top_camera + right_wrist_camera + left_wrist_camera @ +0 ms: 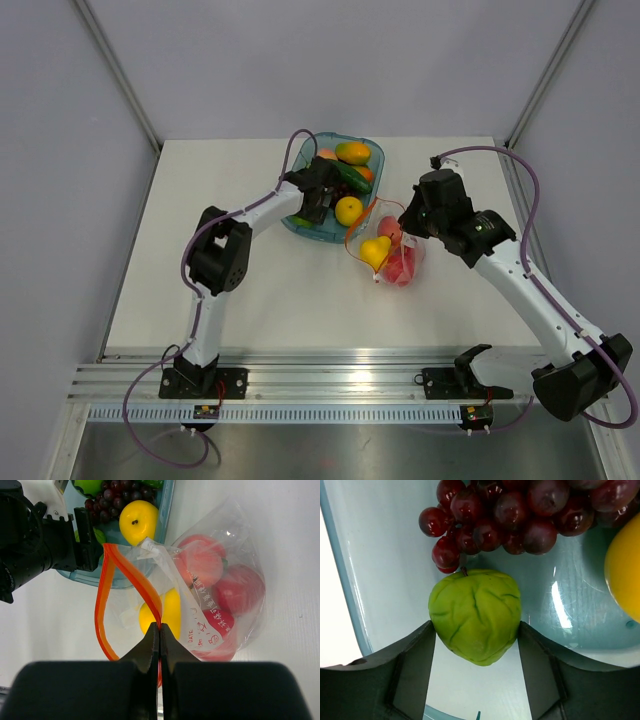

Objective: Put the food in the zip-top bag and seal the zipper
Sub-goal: Pick up the fake fruit from the bin, then place the fake fruit in the zipper food storage bag.

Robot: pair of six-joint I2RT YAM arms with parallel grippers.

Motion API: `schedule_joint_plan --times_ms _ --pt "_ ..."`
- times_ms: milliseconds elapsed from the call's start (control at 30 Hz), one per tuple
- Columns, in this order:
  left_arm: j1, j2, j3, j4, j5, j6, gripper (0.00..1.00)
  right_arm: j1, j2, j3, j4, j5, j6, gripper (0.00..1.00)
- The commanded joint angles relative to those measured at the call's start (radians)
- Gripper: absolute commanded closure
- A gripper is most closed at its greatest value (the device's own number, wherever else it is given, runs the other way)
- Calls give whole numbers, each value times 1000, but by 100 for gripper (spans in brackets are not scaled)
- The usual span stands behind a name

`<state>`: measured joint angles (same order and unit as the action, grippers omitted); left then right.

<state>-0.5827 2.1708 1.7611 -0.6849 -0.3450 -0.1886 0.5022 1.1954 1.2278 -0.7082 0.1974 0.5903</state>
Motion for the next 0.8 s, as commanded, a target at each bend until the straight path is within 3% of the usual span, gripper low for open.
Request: schedule_joint_plan --times_ms 0,400,767 --pt "-2 -78 11 33 -9 -3 51 -1 -2 13 24 10 -6 100" --pt "-8 -364 -71 30 147 -22 57 -1 -19 9 23 8 -3 100" --pt "-106 -643 -183 62 454 -34 57 -1 -11 7 32 4 3 100"
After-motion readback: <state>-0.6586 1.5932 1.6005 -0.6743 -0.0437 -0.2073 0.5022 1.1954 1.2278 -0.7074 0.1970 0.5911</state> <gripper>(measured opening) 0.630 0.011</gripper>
